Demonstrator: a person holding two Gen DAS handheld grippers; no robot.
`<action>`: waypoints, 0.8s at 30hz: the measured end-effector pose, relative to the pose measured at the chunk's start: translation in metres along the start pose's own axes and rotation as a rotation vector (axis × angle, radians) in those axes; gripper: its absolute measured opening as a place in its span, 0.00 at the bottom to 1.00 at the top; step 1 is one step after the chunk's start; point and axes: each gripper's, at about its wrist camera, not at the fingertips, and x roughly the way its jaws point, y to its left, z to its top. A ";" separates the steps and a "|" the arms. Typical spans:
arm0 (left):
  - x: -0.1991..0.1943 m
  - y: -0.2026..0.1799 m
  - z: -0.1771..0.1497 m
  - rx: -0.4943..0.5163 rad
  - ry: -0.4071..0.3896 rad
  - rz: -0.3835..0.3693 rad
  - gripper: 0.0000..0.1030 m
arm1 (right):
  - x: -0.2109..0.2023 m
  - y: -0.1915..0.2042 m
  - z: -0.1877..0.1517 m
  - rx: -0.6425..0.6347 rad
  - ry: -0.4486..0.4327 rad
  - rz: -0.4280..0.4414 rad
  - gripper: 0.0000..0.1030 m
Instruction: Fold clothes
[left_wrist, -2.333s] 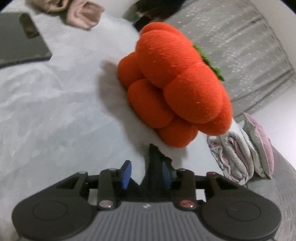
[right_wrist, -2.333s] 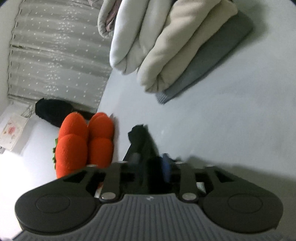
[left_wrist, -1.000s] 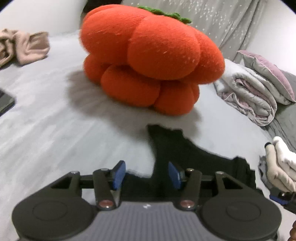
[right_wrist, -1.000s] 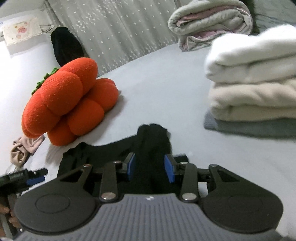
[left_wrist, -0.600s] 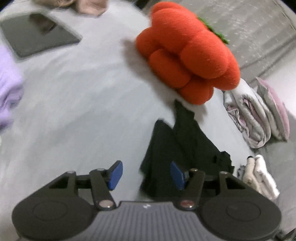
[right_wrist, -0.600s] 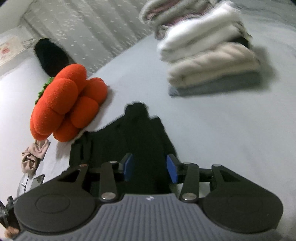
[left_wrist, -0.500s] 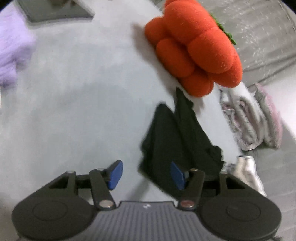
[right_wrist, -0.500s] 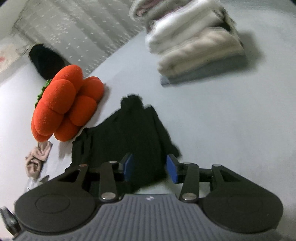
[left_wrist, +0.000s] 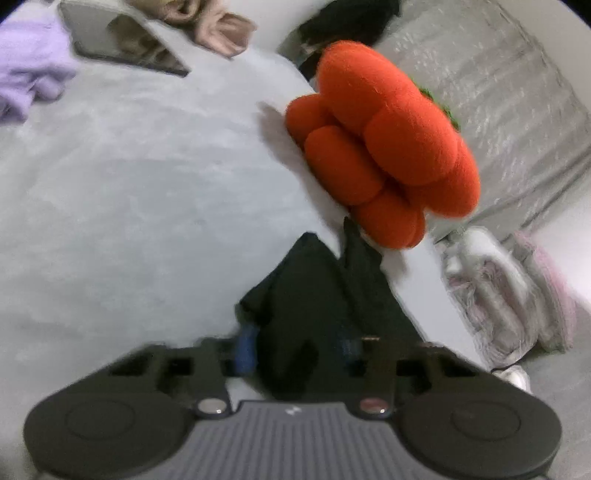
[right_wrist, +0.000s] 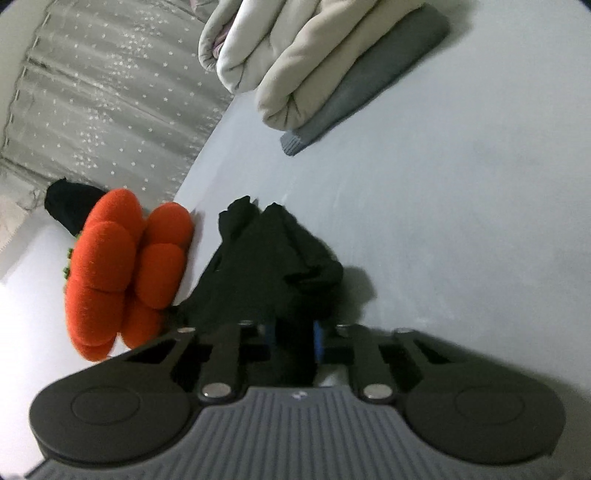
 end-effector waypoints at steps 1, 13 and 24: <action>0.000 -0.002 0.002 0.006 0.005 0.017 0.04 | 0.000 0.002 0.000 -0.026 -0.002 -0.008 0.09; -0.044 -0.012 0.024 0.072 0.111 0.108 0.03 | -0.070 0.022 0.008 -0.171 -0.002 -0.081 0.07; -0.141 0.035 0.000 0.090 0.177 0.075 0.04 | -0.137 0.020 -0.038 -0.263 0.091 -0.158 0.08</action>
